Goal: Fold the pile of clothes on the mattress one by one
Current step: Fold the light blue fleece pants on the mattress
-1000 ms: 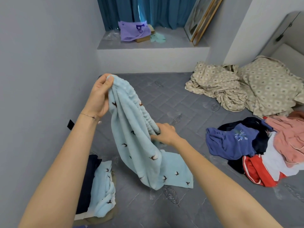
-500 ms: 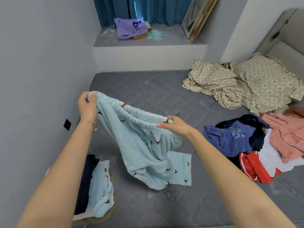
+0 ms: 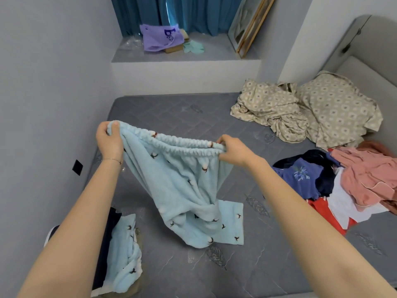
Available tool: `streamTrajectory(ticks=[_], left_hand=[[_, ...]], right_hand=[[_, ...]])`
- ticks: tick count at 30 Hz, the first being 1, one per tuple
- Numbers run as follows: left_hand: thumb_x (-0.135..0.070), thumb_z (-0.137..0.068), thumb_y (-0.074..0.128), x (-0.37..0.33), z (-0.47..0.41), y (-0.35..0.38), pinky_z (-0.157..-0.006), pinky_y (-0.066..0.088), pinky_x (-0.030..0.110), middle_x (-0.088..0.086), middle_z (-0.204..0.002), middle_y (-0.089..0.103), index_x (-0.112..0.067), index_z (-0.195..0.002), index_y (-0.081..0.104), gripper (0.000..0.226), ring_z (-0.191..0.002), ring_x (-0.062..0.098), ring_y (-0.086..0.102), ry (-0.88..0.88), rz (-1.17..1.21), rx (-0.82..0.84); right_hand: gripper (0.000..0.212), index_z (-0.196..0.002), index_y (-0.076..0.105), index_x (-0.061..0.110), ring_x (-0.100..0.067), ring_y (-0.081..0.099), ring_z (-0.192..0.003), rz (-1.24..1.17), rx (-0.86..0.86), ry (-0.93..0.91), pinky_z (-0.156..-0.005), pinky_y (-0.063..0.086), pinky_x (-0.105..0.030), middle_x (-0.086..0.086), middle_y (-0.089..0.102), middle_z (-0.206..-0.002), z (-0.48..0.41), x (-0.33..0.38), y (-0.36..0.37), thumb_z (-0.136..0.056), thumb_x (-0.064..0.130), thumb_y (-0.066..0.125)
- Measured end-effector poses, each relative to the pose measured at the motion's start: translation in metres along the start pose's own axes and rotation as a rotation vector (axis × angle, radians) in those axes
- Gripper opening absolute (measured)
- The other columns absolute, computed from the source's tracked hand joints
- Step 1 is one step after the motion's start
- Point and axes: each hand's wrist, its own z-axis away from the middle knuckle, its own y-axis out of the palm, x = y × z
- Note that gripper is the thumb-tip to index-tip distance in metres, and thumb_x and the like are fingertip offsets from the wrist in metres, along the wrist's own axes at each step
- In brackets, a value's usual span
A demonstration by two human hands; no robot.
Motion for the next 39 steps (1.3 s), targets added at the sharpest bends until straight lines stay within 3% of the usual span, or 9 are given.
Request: streamTrajectory(ticks=[3,6,10,12,17,21,26,33,39], left_hand=[[-0.019,-0.098,0.044,-0.007,-0.003,0.004,-0.064,0.037,0.016,-0.012,-0.077,0.043,-0.02,-0.08,0.044,0.018,-0.07,0.002,0.041,0.066,-0.066,0.026],[-0.021,-0.101,0.038,-0.009,-0.005,0.004,-0.072,0.036,0.028,-0.007,-0.079,0.043,-0.012,-0.094,0.042,0.012,-0.08,0.013,0.042,0.129,-0.167,0.166],[-0.018,-0.103,0.038,-0.03,-0.014,0.003,-0.07,0.036,0.02,-0.005,-0.079,0.04,-0.017,-0.088,0.04,0.015,-0.074,0.009,0.041,0.234,-0.21,0.294],[-0.015,-0.103,0.038,-0.053,-0.021,0.004,-0.065,0.035,0.009,-0.008,-0.077,0.038,-0.027,-0.08,0.035,0.026,-0.068,-0.003,0.041,0.327,-0.163,0.225],[-0.011,-0.1,0.041,-0.117,-0.036,0.003,-0.069,0.033,0.005,-0.014,-0.077,0.038,-0.032,-0.078,0.032,0.032,-0.068,-0.015,0.043,0.489,-0.024,-0.011],[-0.015,-0.099,0.041,-0.15,-0.043,-0.002,-0.07,0.034,0.008,-0.016,-0.077,0.039,-0.033,-0.078,0.033,0.028,-0.069,-0.013,0.043,0.554,0.046,-0.084],[-0.018,-0.099,0.042,-0.163,-0.042,-0.004,-0.071,0.035,0.01,-0.017,-0.078,0.04,-0.033,-0.079,0.035,0.026,-0.069,-0.011,0.042,0.561,0.097,-0.104],[-0.015,-0.1,0.043,-0.149,-0.032,-0.005,-0.069,0.036,0.007,-0.014,-0.078,0.041,-0.031,-0.078,0.036,0.028,-0.067,-0.013,0.045,0.514,0.082,-0.062],[-0.015,-0.101,0.044,-0.141,-0.03,-0.006,-0.068,0.036,0.005,-0.013,-0.078,0.043,-0.029,-0.078,0.038,0.027,-0.067,-0.015,0.044,0.486,0.039,0.027]], right_hand=[[0.018,-0.104,0.064,0.013,-0.006,0.056,-0.085,-0.241,-0.22,-0.092,-0.062,0.039,-0.008,0.006,0.062,-0.096,0.0,0.011,-0.019,-0.087,0.009,0.059],[0.017,-0.101,0.069,0.013,-0.002,0.057,-0.085,-0.355,-0.304,-0.167,-0.068,0.041,-0.009,0.007,0.065,-0.094,-0.003,0.028,-0.047,-0.088,0.009,0.06],[0.012,-0.094,0.07,0.011,-0.003,0.056,-0.078,-0.391,-0.447,-0.207,-0.064,0.04,-0.01,0.004,0.065,-0.086,-0.008,0.049,-0.089,-0.087,0.008,0.061],[0.007,-0.089,0.067,0.012,0.006,0.054,-0.07,-0.459,-0.564,-0.213,-0.061,0.038,-0.008,0.005,0.063,-0.081,-0.009,0.063,-0.103,-0.087,0.008,0.062],[0.009,-0.084,0.064,0.011,0.011,0.054,-0.065,-0.711,-0.824,-0.235,-0.063,0.041,-0.008,0.009,0.06,-0.076,-0.008,0.091,-0.126,-0.085,0.015,0.071],[0.013,-0.083,0.066,0.009,-0.002,0.058,-0.074,-0.664,-0.891,-0.316,-0.071,0.046,-0.019,0.003,0.065,-0.079,-0.002,0.102,-0.142,-0.085,0.021,0.07],[0.008,-0.081,0.065,0.013,-0.001,0.059,-0.076,-0.667,-0.943,-0.368,-0.073,0.047,-0.018,0.006,0.064,-0.079,0.0,0.113,-0.156,-0.086,0.018,0.069],[0.018,-0.089,0.069,0.002,-0.006,0.06,-0.077,-0.685,-0.894,-0.259,-0.07,0.046,-0.015,-0.007,0.069,-0.087,-0.003,0.103,-0.147,-0.085,0.02,0.07],[0.021,-0.091,0.07,0.005,-0.011,0.063,-0.08,-0.874,-0.912,-0.129,-0.072,0.051,-0.023,-0.008,0.07,-0.091,-0.006,0.102,-0.149,-0.085,0.025,0.07]])
